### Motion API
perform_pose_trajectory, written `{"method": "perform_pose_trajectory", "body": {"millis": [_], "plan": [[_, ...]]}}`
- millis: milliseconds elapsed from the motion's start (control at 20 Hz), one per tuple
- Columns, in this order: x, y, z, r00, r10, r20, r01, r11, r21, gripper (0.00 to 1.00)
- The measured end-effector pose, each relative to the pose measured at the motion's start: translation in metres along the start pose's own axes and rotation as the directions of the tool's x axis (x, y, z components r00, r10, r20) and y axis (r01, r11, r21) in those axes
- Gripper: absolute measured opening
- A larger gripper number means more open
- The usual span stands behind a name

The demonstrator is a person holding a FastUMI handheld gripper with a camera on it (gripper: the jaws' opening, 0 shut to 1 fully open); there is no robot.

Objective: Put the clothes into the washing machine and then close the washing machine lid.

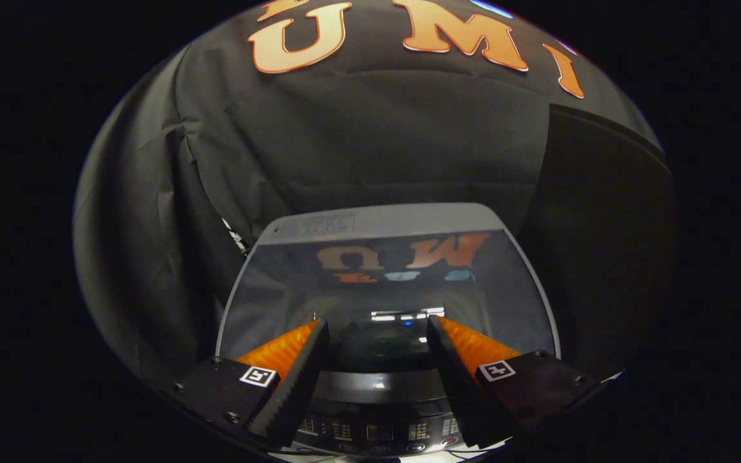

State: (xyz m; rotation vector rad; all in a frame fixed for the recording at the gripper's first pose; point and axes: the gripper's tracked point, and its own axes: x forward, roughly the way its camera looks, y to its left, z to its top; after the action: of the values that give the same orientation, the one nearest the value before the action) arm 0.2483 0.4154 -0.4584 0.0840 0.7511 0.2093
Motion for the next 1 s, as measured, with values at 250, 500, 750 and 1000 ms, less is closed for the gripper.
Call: {"method": "perform_pose_trajectory", "body": {"millis": [250, 500, 750, 1000], "plan": [[-0.053, 0.013, 0.042, 0.995, 0.052, 0.088, -0.054, 0.998, 0.018, 0.98], [-0.134, 0.007, 0.102, 0.970, 0.059, 0.238, -0.056, 0.998, -0.019, 0.98], [-0.232, -0.026, 0.161, 0.908, 0.029, 0.418, -0.020, 0.999, -0.025, 0.98], [-0.329, -0.089, 0.191, 0.839, -0.062, 0.541, 0.078, 0.997, -0.007, 0.98]]}}
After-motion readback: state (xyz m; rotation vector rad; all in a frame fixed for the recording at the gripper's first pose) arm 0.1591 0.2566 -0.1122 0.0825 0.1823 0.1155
